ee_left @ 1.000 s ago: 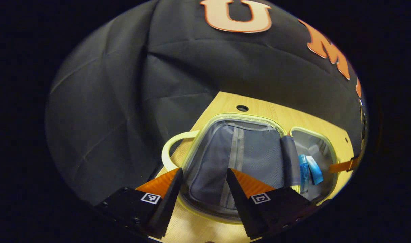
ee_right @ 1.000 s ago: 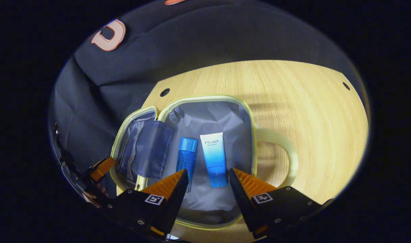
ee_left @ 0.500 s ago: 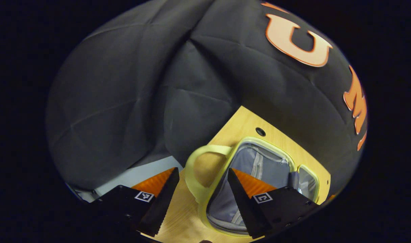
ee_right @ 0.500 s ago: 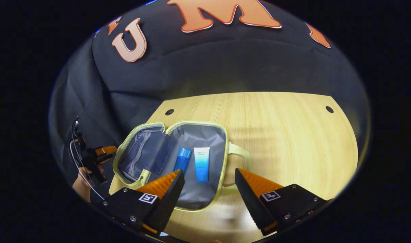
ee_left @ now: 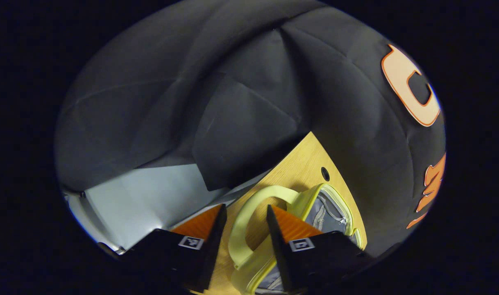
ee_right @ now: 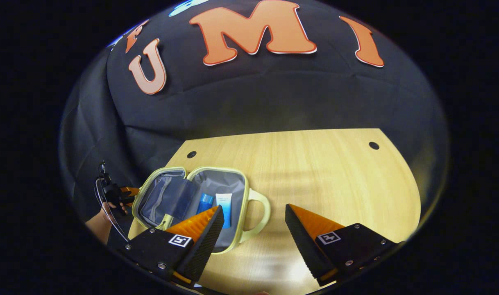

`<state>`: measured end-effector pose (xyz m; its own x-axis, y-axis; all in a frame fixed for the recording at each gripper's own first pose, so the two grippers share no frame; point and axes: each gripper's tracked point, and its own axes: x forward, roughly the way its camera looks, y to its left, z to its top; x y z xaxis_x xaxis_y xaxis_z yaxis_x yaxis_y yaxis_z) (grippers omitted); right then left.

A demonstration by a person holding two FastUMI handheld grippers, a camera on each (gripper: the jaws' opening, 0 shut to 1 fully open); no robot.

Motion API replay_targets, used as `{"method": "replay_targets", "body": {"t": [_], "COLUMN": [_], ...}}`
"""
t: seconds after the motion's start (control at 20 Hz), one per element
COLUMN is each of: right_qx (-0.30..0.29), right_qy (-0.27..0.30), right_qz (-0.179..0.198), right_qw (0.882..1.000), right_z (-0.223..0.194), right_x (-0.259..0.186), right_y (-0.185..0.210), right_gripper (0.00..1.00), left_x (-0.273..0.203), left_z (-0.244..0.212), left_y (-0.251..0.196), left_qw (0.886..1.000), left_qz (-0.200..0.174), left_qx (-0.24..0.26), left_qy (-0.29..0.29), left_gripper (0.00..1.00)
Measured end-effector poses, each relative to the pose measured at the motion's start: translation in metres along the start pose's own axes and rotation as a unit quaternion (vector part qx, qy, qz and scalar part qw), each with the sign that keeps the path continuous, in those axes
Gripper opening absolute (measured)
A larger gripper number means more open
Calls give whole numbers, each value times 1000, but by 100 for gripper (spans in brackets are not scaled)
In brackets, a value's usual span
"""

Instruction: First open the suitcase, pack the skin care products into it, and then close the suitcase.

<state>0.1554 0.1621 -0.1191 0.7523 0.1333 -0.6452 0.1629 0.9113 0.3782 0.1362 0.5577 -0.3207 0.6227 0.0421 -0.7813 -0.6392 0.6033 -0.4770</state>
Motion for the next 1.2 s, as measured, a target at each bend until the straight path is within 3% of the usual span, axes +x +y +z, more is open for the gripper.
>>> {"method": "replay_targets", "body": {"t": [0.05, 0.1, 0.2, 0.5, 0.8, 1.0, 1.2], "right_qx": [1, 3, 5, -10, -11, -26, -39], "right_qy": [-4, -9, -17, -39, -65, -83, -88], "right_qz": [-6, -12, -24, -64, -72, -57, -31], "right_qw": [1000, 1000, 1000, 997, 995, 995, 995], "right_z": [3, 5, 6, 2, 2, 6, 11], "right_x": [-4, -8, -16, -48, -68, -75, -74], "right_y": [-7, -13, -27, -73, -101, -112, -117], "right_gripper": [96, 96, 96, 96, 96, 96, 96], "left_x": [2, 6, -14, -77, -180, -224, -248], "left_z": [-7, -4, 2, 34, 47, 22, -7], "left_y": [0, 7, -11, -86, -168, -231, -271], "left_qw": [1000, 999, 999, 981, 964, 949, 942], "left_qz": [-4, 21, 16, -18, -94, -134, -153], "left_qx": [3, 22, 48, 180, 210, 243, 252], "left_qy": [25, 16, 17, -66, -130, -152, -159], "left_gripper": [43, 43, 17, 14, 16, 15, 14]}}
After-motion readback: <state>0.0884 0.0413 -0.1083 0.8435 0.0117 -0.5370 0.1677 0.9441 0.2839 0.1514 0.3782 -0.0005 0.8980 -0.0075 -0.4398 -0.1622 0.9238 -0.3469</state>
